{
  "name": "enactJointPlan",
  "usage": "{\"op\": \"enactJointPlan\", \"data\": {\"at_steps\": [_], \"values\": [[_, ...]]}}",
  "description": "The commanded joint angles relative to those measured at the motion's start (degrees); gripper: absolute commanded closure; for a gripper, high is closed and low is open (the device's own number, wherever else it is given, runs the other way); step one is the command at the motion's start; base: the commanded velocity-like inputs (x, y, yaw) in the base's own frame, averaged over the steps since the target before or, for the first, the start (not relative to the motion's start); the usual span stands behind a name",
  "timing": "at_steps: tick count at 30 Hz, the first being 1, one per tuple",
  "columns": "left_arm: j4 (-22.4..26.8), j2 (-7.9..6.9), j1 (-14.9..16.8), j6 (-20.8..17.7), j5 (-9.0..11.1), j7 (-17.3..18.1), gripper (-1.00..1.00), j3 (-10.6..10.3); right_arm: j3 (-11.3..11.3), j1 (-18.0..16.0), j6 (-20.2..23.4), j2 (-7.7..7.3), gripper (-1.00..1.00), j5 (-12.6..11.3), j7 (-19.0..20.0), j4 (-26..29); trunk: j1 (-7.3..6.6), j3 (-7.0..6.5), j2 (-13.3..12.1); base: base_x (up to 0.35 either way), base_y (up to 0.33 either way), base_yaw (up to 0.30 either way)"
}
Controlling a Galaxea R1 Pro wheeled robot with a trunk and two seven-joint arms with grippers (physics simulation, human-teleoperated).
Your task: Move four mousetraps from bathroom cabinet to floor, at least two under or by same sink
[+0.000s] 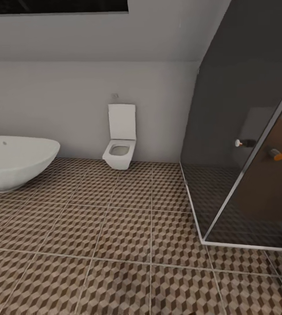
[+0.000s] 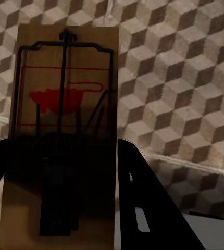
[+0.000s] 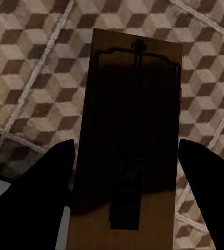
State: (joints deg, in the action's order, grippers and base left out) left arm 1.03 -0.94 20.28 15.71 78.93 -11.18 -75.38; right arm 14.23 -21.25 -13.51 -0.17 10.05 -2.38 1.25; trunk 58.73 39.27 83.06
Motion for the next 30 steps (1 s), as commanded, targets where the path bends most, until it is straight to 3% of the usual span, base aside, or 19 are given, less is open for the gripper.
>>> {"op": "enactJointPlan", "data": {"at_steps": [1,30], "values": [[0.1,-0.01,0.0,0.0,0.1,-0.4,1.0,-0.5,0.0,0.0,-0.1,-0.01,1.0,0.6,-0.3,0.0,-0.01,0.13,0.0,0.0,0.0,0.184],[0.1,-0.02,0.0,0.0,0.1,-0.4,1.0,-0.5,0.0,0.0,0.0,0.08,1.0,0.6,-0.3,0.0,-0.01,2.35,0.0,0.0,0.0,0.189]]}}
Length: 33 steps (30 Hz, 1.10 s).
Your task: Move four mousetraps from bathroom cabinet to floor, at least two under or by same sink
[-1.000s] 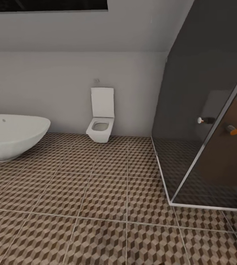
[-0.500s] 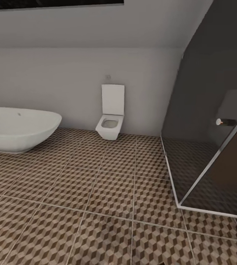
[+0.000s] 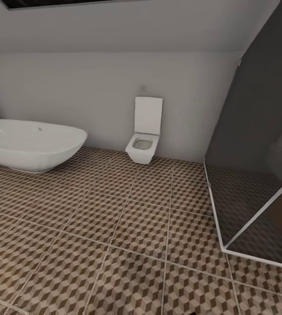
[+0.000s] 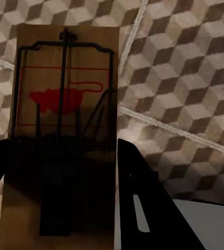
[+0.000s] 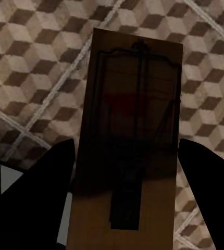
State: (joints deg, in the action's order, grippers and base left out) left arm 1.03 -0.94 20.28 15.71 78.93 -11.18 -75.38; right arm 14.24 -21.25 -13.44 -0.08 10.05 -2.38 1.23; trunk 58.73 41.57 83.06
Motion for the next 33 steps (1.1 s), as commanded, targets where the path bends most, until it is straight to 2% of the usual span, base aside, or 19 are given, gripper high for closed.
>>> {"op": "enactJointPlan", "data": {"at_steps": [1,15,24,33], "values": [[0.1,-0.03,0.0,0.0,0.1,-0.4,1.0,-0.5,0.0,0.0,-0.1,-0.01,1.0,0.6,-0.3,0.0,0.0,0.09,0.0,0.0,0.0,0.256],[0.1,-0.03,0.0,0.0,0.1,-0.4,1.0,-0.5,0.0,0.0,-0.2,-0.01,1.0,0.7,-0.3,0.0,0.0,0.22,0.0,0.0,0.0,0.276],[0.1,-0.03,0.0,0.0,0.1,-0.4,1.0,-0.5,0.0,0.0,-0.2,-0.09,1.0,0.6,-0.3,0.0,0.0,0.22,0.0,0.0,0.0,0.082],[0.1,0.0,0.0,0.0,0.1,-0.4,1.0,-0.5,0.0,0.0,-0.3,-0.1,1.0,0.6,-0.3,0.0,0.0,0.22,0.0,0.0,0.0,0.255]]}}
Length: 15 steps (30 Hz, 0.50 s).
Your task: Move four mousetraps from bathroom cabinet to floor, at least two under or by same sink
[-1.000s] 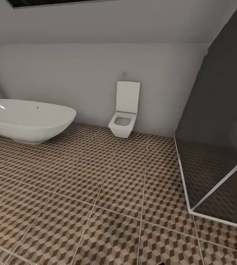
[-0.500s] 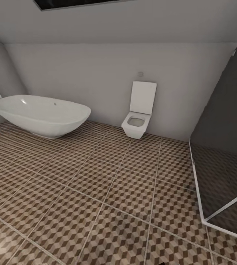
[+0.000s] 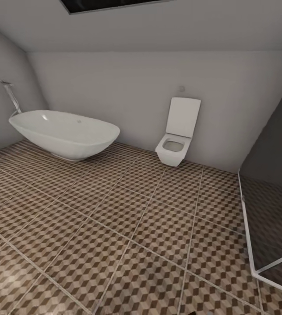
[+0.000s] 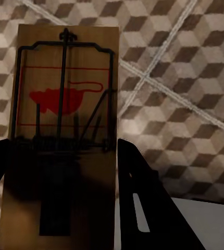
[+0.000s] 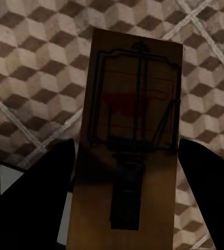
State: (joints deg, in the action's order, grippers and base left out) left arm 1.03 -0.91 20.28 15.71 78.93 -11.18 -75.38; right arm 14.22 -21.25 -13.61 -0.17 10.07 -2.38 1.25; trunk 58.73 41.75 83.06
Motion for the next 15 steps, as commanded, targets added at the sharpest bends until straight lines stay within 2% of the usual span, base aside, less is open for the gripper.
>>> {"op": "enactJointPlan", "data": {"at_steps": [1,15], "values": [[0.1,-0.01,0.0,0.0,0.1,-0.4,1.0,-0.5,0.0,0.0,-0.2,-0.01,1.0,0.6,-0.3,0.0,0.0,0.04,0.0,0.0,0.0,0.282],[0.1,-0.03,0.0,0.1,0.1,-0.4,1.0,-0.5,0.0,0.0,-2.0,0.07,1.0,0.6,-0.3,-0.1,0.0,0.04,0.0,0.0,0.0,0.286]]}}
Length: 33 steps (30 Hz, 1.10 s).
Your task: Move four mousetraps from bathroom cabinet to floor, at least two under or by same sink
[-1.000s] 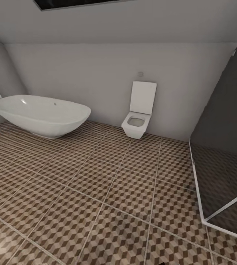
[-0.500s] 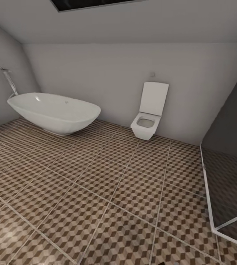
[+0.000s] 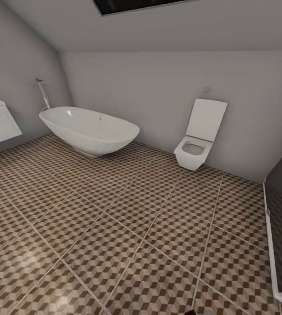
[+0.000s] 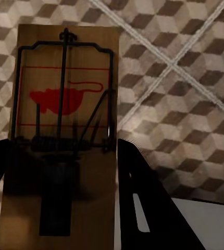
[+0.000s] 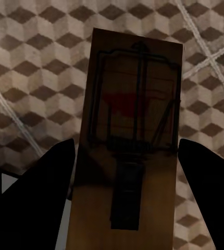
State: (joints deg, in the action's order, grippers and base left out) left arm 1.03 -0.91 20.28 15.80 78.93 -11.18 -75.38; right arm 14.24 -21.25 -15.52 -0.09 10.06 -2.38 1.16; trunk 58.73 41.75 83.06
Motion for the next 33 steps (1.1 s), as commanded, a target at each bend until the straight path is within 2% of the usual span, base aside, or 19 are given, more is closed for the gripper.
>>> {"op": "enactJointPlan", "data": {"at_steps": [1,33], "values": [[0.1,-0.04,0.0,0.0,0.1,-0.4,1.0,-0.5,0.0,0.0,-0.1,-0.01,1.0,0.6,-0.3,0.0,0.0,0.04,0.0,0.0,0.0,0.287],[0.1,-0.05,0.0,-0.1,0.1,-0.4,1.0,-0.5,0.0,0.0,-0.1,0.0,1.0,0.6,-0.3,0.0,0.0,0.04,0.0,0.0,0.0,0.287]]}}
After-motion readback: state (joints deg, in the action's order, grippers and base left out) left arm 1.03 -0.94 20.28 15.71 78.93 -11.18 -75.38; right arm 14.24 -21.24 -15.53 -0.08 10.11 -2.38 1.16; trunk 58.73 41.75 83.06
